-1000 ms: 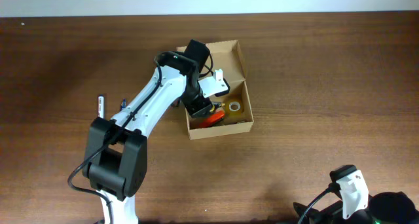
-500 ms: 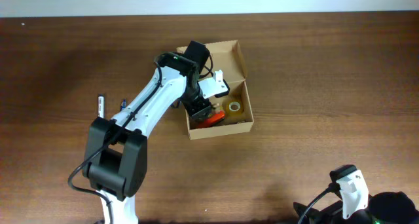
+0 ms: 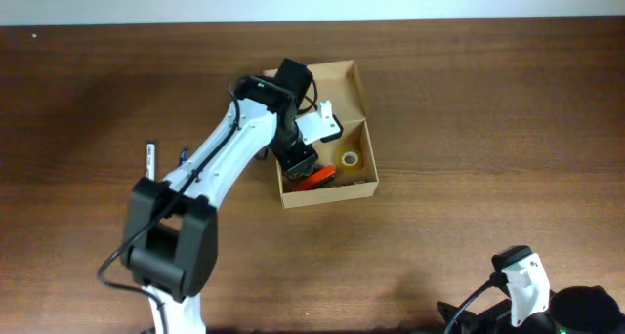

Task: Pack container
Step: 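Withdraw the left gripper from the box toward the blue pen, then grasp the blue pen with the left gripper and lift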

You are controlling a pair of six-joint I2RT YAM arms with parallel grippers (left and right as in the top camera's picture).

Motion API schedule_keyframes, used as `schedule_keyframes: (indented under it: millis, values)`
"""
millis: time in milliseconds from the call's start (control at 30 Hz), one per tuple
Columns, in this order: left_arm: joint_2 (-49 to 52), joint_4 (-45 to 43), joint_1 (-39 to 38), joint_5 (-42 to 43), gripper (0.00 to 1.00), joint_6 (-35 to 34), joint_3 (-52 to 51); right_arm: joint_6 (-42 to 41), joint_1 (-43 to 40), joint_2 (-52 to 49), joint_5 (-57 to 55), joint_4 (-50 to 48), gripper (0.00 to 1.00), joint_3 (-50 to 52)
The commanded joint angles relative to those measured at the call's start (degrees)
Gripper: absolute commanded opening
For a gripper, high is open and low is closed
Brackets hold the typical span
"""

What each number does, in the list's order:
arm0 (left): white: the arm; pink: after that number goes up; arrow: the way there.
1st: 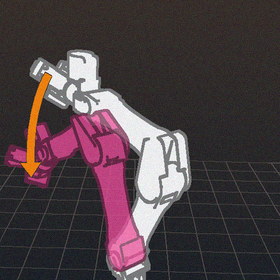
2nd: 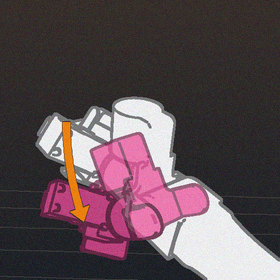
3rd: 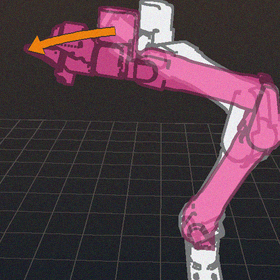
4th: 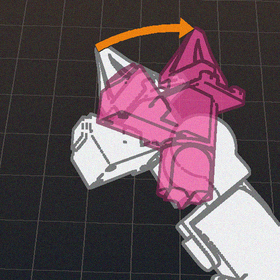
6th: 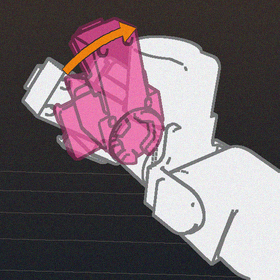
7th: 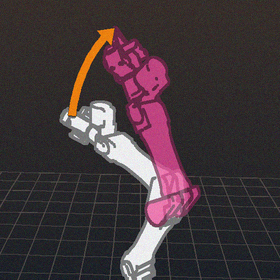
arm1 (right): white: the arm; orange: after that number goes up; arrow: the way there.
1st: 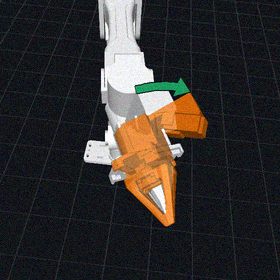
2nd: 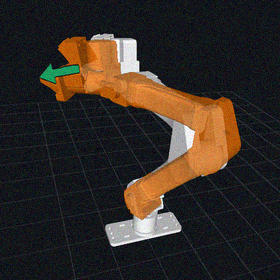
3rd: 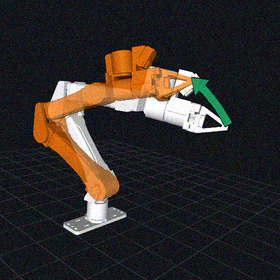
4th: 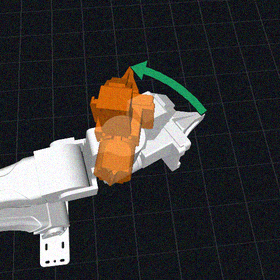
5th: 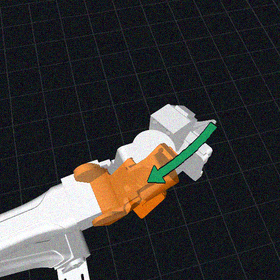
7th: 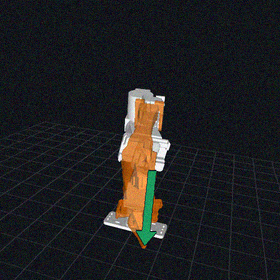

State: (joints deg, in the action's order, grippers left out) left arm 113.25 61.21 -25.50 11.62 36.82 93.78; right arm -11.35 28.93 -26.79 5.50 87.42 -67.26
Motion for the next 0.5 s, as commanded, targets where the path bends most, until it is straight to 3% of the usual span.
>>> schedule_keyframes:
  millis: [0, 167, 467]
  values:
    - [-8.9, -0.4, 0.2, 0.5, 0.49, -1.7, 3.1, 0.4, 0.3, 0.2, 0.3, 0.0, 0.99, 0.3]
    - [-18.0, 0.1, 2.8, -8.0, 0.49, -8.2, 3.1, 0.4, 0.3, 0.2, 0.3, 0.0, 0.99, 0.3]
    - [-25.2, 10.0, 15.2, -8.4, 0.49, -11.6, 2.5, 0.4, 0.3, 0.2, 0.3, 0.0, 0.99, 0.3]
